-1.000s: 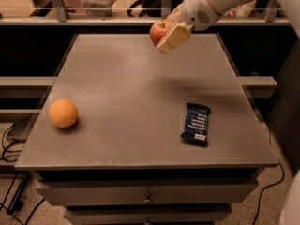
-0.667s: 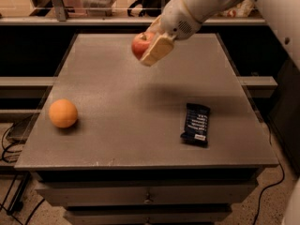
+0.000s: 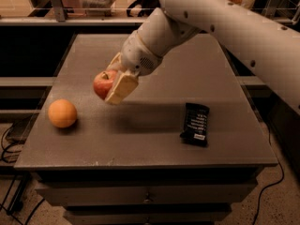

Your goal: Move apple near orange

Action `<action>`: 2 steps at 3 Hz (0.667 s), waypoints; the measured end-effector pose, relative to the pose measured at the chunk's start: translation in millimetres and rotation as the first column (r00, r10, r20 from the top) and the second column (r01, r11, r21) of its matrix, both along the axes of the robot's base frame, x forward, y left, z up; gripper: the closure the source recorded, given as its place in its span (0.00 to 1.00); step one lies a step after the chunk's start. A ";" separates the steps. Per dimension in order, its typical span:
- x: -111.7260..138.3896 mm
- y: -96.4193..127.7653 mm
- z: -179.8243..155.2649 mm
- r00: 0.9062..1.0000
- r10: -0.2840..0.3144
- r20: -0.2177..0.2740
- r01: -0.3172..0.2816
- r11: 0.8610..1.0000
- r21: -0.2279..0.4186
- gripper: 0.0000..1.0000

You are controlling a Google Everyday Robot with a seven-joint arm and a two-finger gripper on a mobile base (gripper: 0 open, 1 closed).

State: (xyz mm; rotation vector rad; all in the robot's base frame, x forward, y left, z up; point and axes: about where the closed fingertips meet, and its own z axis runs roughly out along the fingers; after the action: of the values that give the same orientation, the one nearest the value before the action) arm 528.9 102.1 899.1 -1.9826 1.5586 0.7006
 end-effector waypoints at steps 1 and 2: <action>-25.6 24.4 -23.0 0.998 0.034 -0.043 -0.034 0.999 0.020 0.70; -32.5 31.6 -37.5 0.998 0.031 -0.060 -0.029 0.999 0.028 0.46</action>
Offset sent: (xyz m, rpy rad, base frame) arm -0.0379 0.0363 -0.0545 0.0376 0.0805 0.0148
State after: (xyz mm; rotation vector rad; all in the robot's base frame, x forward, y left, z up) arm 496.4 133.7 861.6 -1.9853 1.5490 0.7967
